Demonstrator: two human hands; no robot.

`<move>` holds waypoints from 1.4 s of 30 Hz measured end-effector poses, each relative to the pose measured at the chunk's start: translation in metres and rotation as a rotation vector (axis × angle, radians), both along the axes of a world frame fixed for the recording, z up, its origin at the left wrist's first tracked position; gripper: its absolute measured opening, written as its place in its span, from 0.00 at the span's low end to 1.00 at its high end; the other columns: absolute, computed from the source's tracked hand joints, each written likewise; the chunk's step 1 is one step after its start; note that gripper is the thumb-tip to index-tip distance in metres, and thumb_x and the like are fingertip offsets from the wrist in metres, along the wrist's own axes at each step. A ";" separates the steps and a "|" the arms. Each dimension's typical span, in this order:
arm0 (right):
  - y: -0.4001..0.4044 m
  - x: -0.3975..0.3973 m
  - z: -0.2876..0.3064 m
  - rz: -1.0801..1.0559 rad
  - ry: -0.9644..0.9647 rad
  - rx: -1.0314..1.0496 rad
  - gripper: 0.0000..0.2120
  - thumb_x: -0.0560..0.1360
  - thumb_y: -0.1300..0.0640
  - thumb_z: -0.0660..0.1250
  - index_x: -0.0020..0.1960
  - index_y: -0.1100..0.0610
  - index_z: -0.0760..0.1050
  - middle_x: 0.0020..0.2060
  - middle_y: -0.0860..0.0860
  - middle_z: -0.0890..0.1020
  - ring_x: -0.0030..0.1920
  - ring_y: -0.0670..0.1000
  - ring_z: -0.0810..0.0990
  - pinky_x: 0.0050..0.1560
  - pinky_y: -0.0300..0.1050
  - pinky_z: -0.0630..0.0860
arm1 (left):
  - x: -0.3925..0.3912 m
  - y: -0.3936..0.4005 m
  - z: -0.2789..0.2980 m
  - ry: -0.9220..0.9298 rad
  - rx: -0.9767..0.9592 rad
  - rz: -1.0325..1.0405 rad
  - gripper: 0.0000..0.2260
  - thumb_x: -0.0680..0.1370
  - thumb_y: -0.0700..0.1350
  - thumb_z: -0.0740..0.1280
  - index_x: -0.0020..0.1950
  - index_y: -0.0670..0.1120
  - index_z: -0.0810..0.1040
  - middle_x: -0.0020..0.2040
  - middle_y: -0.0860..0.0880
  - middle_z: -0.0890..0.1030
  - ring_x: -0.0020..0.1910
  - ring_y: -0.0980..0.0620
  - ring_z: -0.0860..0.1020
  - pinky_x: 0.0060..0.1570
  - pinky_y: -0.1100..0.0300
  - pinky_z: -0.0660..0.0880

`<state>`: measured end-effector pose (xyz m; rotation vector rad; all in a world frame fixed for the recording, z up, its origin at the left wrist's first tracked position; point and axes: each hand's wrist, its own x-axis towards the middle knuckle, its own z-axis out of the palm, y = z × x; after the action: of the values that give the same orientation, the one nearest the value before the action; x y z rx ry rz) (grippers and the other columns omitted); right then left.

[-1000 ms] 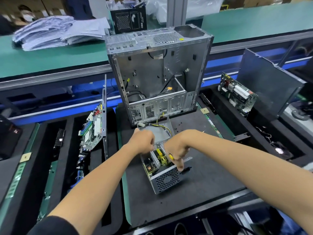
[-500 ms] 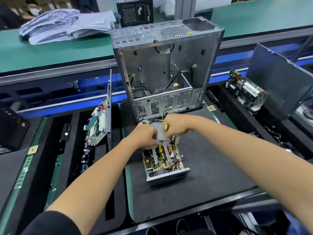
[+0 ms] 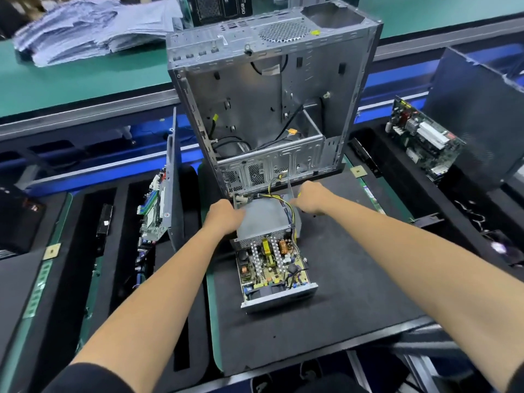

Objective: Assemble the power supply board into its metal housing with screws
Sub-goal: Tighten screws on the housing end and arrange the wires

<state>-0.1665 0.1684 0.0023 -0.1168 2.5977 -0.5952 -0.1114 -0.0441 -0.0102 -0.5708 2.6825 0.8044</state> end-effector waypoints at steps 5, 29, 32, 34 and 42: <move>0.003 -0.015 -0.006 0.108 -0.071 -0.054 0.19 0.77 0.56 0.63 0.29 0.58 0.64 0.24 0.54 0.67 0.25 0.53 0.66 0.28 0.40 0.66 | 0.002 0.004 -0.008 0.073 -0.095 0.017 0.12 0.79 0.47 0.61 0.40 0.40 0.71 0.42 0.40 0.78 0.38 0.42 0.75 0.30 0.57 0.65; 0.021 0.004 -0.047 0.034 0.200 0.158 0.13 0.74 0.57 0.66 0.56 0.60 0.71 0.56 0.59 0.73 0.55 0.62 0.74 0.50 0.52 0.74 | 0.041 0.070 -0.008 0.476 -0.312 -1.103 0.05 0.71 0.33 0.67 0.46 0.40 0.78 0.43 0.42 0.77 0.43 0.40 0.76 0.38 0.50 0.69; 0.020 0.015 -0.025 0.096 0.127 0.299 0.07 0.71 0.59 0.67 0.39 0.60 0.70 0.43 0.57 0.78 0.40 0.59 0.76 0.39 0.46 0.72 | 0.045 0.069 -0.006 0.289 -0.233 -1.137 0.05 0.76 0.39 0.64 0.51 0.43 0.77 0.49 0.46 0.77 0.49 0.43 0.77 0.44 0.47 0.74; 0.018 0.023 -0.010 0.267 -0.060 0.378 0.13 0.69 0.58 0.72 0.33 0.59 0.69 0.29 0.54 0.78 0.30 0.55 0.76 0.34 0.42 0.72 | 0.045 0.066 -0.003 0.242 -0.164 -1.139 0.05 0.78 0.42 0.65 0.51 0.43 0.78 0.49 0.47 0.79 0.51 0.45 0.76 0.48 0.48 0.73; 0.013 0.076 -0.012 0.675 -0.107 0.356 0.13 0.67 0.58 0.75 0.48 0.60 0.77 0.39 0.55 0.80 0.39 0.55 0.77 0.36 0.43 0.74 | 0.052 0.065 -0.013 0.264 -0.180 -1.245 0.12 0.76 0.51 0.67 0.56 0.50 0.81 0.53 0.54 0.80 0.64 0.52 0.67 0.61 0.57 0.58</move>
<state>-0.0902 0.1812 -0.0096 -0.7761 2.3061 0.0995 -0.0590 0.0211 -0.0235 1.1630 2.5926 0.2513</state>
